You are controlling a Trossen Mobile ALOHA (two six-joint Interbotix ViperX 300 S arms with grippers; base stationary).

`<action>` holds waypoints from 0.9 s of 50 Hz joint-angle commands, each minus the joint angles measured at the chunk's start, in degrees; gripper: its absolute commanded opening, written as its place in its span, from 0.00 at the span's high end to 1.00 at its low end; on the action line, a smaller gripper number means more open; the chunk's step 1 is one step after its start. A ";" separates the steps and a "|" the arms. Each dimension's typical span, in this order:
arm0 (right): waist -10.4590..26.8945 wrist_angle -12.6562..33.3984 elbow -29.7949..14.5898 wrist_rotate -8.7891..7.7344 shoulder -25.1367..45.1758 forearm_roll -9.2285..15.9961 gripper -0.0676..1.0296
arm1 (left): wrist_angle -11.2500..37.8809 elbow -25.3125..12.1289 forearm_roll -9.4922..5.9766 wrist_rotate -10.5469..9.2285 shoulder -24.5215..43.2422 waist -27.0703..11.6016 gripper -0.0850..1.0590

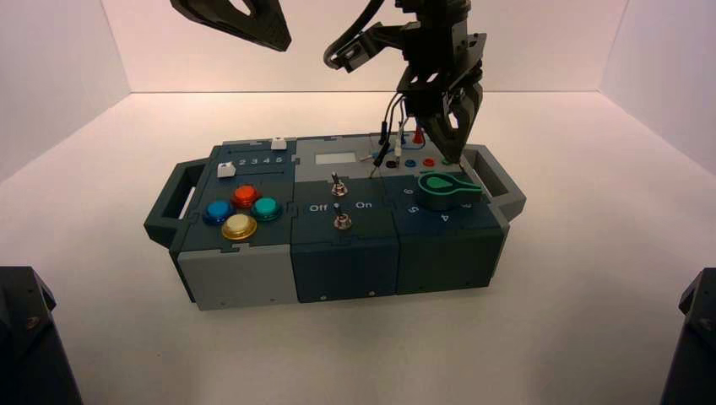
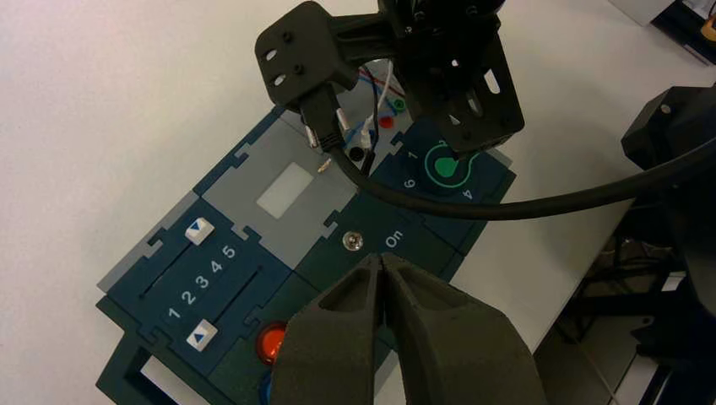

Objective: Insert the red wire.

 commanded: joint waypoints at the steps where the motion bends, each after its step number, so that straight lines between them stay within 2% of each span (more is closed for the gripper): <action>1: -0.18 0.18 -1.49 -0.35 -0.70 -0.18 0.87 | -0.44 -0.62 0.26 0.18 -0.35 -0.18 0.93; 10: -1.14 0.00 -1.76 -0.18 -0.62 -0.18 0.97 | -0.44 -0.62 0.26 0.18 -0.35 0.00 0.93; 28: -2.20 -2.29 -2.11 0.88 -3.16 -0.18 0.97 | 0.53 -0.88 0.26 0.18 0.18 0.09 0.94; 45: -2.20 -5.71 -0.26 2.11 -5.89 0.00 0.97 | 2.20 -2.20 0.18 0.09 1.58 0.09 0.95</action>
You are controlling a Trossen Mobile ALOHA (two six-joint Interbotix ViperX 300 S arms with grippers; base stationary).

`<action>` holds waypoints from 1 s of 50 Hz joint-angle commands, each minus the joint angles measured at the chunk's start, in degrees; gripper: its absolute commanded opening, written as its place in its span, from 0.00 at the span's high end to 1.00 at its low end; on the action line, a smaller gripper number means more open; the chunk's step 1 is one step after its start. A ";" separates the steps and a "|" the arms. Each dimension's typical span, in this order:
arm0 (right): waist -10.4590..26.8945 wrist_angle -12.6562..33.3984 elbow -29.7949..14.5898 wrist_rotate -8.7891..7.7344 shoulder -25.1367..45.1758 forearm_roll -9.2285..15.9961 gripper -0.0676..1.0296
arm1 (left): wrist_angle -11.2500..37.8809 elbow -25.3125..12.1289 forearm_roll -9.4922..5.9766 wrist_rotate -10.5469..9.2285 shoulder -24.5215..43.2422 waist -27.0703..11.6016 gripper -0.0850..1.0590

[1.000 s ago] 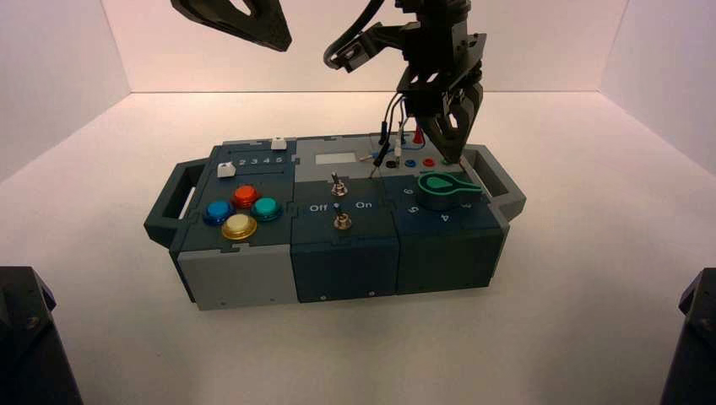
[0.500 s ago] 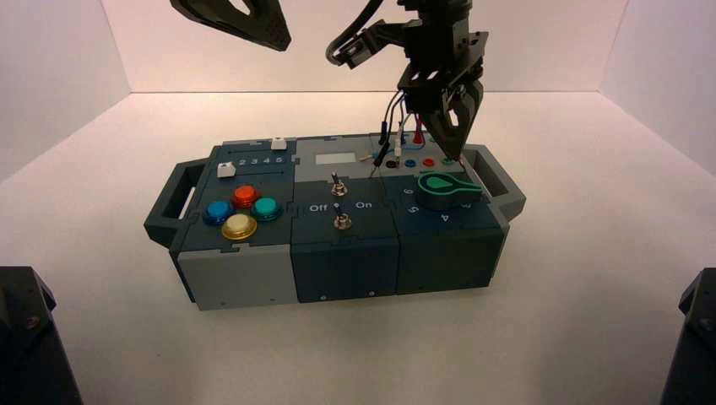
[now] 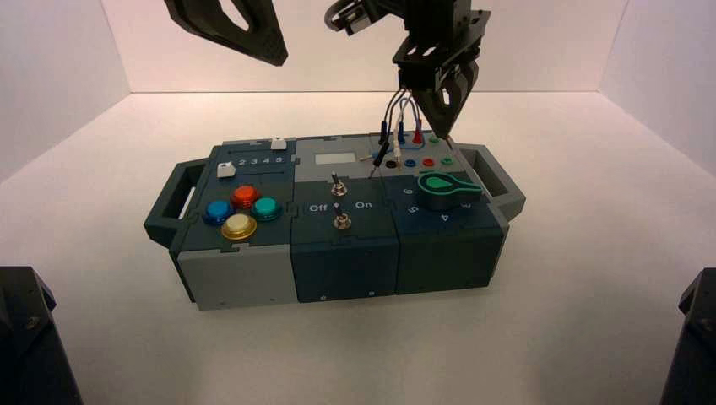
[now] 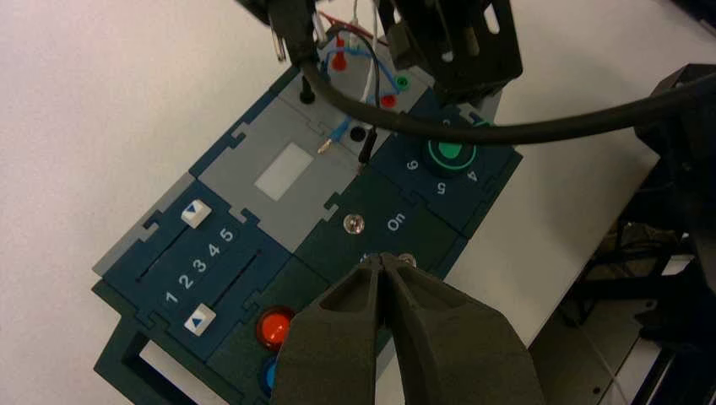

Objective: Insert the red wire.

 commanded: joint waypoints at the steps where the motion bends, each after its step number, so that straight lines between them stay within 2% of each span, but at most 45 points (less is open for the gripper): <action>1: -0.09 -1.41 0.26 0.53 -2.81 0.00 0.97 | 0.26 -2.11 0.09 0.09 0.26 0.09 0.95; 17: -0.09 -5.54 3.96 1.67 -7.03 1.32 0.97 | 0.44 -3.43 -0.18 -0.18 1.41 0.09 0.95; 42: 0.00 -7.56 5.98 1.58 -8.17 4.04 0.97 | 1.67 -5.36 -0.26 -0.26 4.75 0.09 0.95; 50: 0.09 -7.65 6.06 1.67 -8.88 5.45 0.97 | 1.67 -5.89 -1.05 -0.26 6.24 0.09 0.95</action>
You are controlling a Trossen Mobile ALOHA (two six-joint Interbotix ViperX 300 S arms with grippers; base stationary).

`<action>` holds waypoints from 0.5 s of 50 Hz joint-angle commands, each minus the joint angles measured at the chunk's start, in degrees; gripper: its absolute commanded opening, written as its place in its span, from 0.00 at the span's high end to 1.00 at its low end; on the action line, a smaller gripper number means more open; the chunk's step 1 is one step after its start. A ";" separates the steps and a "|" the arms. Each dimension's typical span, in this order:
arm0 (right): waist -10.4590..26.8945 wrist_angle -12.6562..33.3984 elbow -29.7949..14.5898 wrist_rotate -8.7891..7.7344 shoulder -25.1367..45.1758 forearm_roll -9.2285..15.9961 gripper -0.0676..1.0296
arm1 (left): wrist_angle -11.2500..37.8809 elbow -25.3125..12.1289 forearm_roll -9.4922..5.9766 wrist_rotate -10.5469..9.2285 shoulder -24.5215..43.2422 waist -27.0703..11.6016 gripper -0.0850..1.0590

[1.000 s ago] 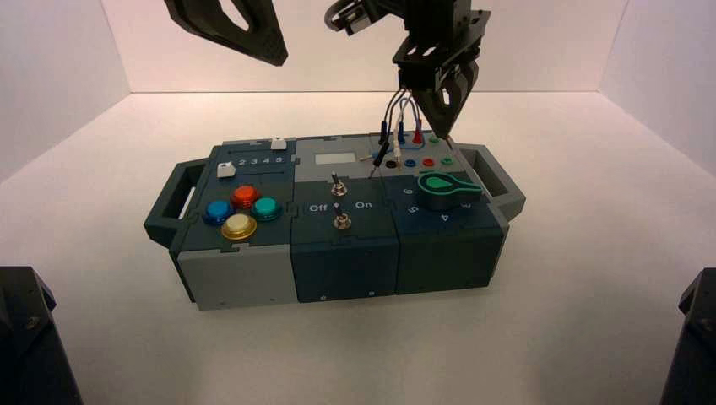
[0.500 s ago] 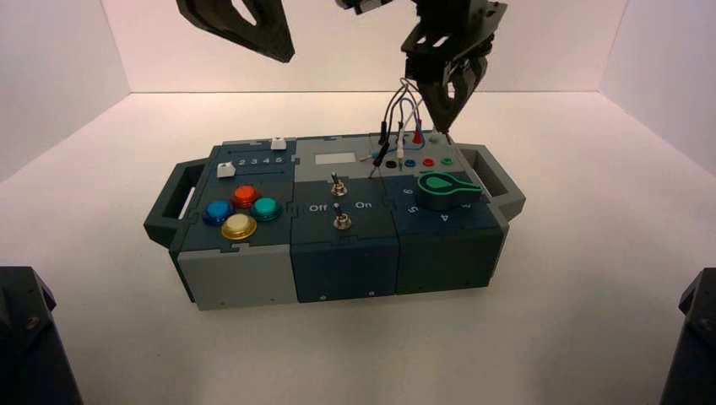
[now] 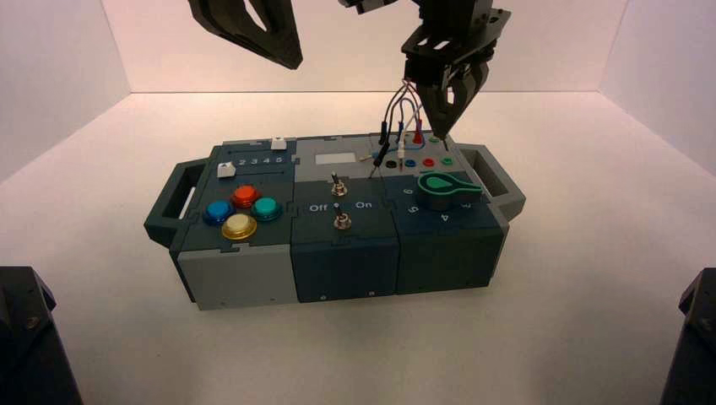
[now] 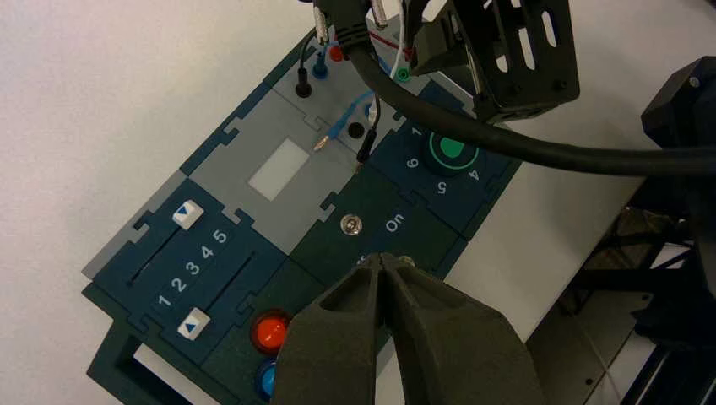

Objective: Insert the red wire.

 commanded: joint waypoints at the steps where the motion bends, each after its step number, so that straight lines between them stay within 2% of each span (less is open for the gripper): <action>1: 0.00 -0.26 -0.62 0.18 -2.37 1.14 0.97 | -0.26 -2.11 -0.53 -0.09 0.88 0.09 0.95; 13: 0.09 -0.62 0.26 0.09 -3.52 2.64 0.97 | -0.35 -3.60 -0.88 -0.53 3.87 -1.23 0.95; 25: 0.26 -1.23 0.97 -0.09 -3.69 4.66 0.97 | -0.53 -4.75 -1.14 -2.11 5.71 -2.81 0.95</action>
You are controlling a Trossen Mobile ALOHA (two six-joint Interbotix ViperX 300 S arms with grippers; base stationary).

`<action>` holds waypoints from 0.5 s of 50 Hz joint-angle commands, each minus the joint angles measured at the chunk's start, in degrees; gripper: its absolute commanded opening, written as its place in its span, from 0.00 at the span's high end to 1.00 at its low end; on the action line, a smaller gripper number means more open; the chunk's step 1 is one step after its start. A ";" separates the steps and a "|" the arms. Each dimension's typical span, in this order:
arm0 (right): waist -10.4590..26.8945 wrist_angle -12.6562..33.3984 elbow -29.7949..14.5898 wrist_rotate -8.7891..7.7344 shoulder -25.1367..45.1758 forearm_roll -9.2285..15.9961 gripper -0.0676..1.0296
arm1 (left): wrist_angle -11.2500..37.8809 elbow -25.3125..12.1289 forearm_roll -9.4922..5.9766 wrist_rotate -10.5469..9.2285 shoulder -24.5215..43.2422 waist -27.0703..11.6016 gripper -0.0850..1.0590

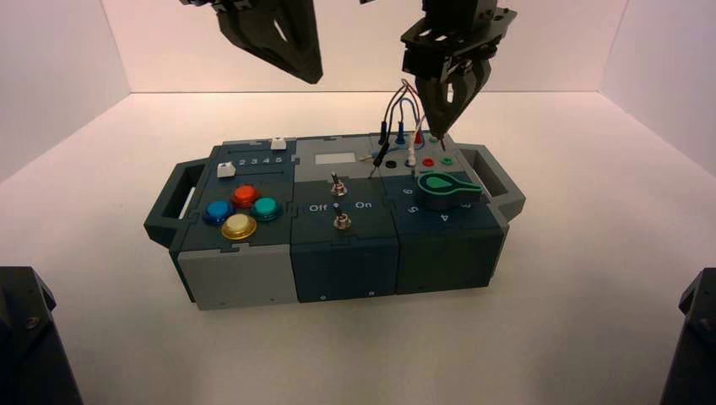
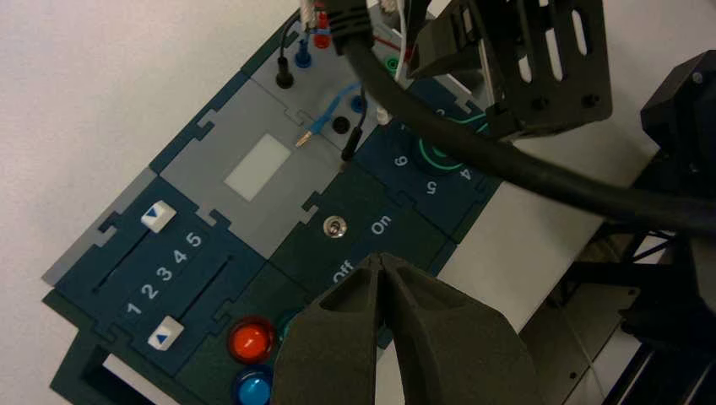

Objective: Insert the red wire.

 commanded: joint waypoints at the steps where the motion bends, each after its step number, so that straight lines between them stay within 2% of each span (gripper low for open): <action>1: 0.26 -0.70 -0.53 -0.09 -1.76 0.79 0.97 | -0.44 -2.02 -0.26 -0.88 0.26 -0.97 0.95; 12: 0.53 -2.02 -0.53 -0.09 -1.76 1.41 0.97 | -1.14 -2.02 -0.35 -3.43 0.88 -1.93 0.95; 25: 0.44 -3.43 0.18 -0.18 -1.67 1.58 0.97 | -1.85 -2.11 -0.35 -5.01 1.32 -2.46 0.95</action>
